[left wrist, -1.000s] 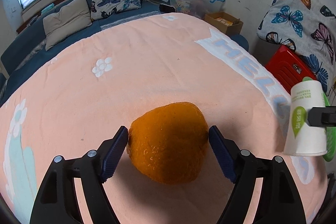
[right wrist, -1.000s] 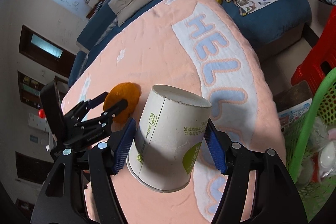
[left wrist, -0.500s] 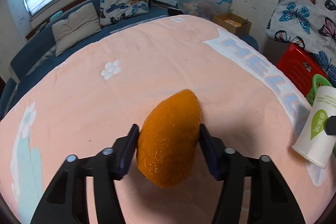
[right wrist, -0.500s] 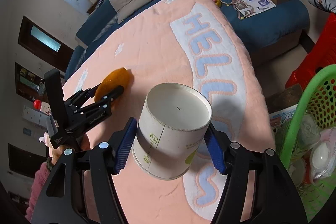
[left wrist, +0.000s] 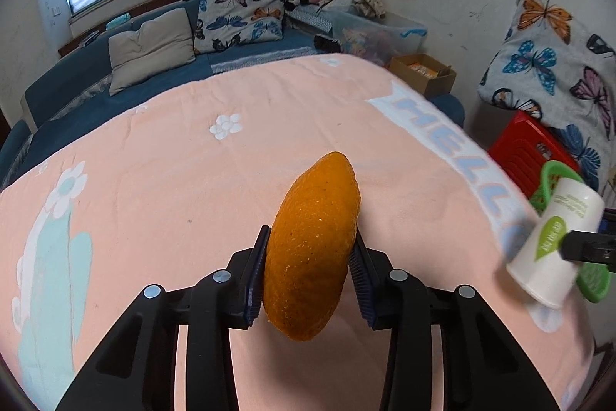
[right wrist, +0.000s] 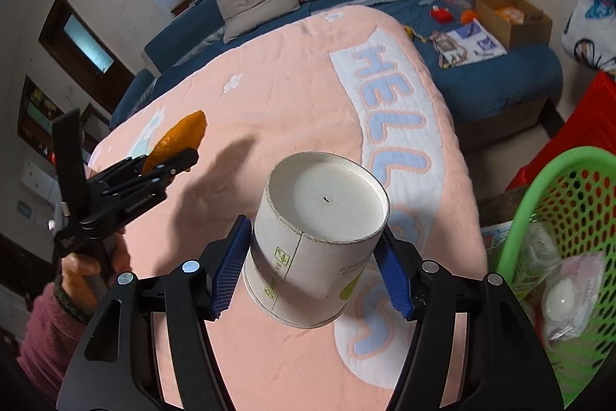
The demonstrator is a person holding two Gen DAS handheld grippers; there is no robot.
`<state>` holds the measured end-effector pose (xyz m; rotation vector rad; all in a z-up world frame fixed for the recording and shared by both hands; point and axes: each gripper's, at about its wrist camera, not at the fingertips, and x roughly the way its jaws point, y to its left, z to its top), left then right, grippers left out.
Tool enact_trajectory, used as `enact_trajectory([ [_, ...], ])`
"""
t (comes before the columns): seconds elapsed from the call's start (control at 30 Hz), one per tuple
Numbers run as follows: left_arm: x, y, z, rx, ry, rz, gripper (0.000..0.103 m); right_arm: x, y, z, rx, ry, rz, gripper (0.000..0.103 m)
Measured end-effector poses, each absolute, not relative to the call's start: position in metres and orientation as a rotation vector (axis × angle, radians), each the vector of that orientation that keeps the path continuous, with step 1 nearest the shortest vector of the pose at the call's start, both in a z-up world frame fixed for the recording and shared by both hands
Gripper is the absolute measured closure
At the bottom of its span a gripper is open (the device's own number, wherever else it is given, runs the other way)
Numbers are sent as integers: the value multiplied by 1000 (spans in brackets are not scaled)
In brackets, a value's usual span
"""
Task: Collect trash
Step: 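Carry the cup and orange peel to the green basket and release both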
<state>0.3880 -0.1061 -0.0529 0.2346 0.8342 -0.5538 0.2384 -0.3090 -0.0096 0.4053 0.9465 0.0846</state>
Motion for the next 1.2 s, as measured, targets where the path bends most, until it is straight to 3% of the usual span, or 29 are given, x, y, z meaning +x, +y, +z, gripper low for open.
enact_trajectory([
  [0.53, 290, -116, -14, 233, 778, -644, 65, 166, -359, -2, 372, 880, -29, 39],
  [1.2, 219, -206, 4, 262, 751, -806, 65, 106, -481, -34, 316, 889, -346, 38],
])
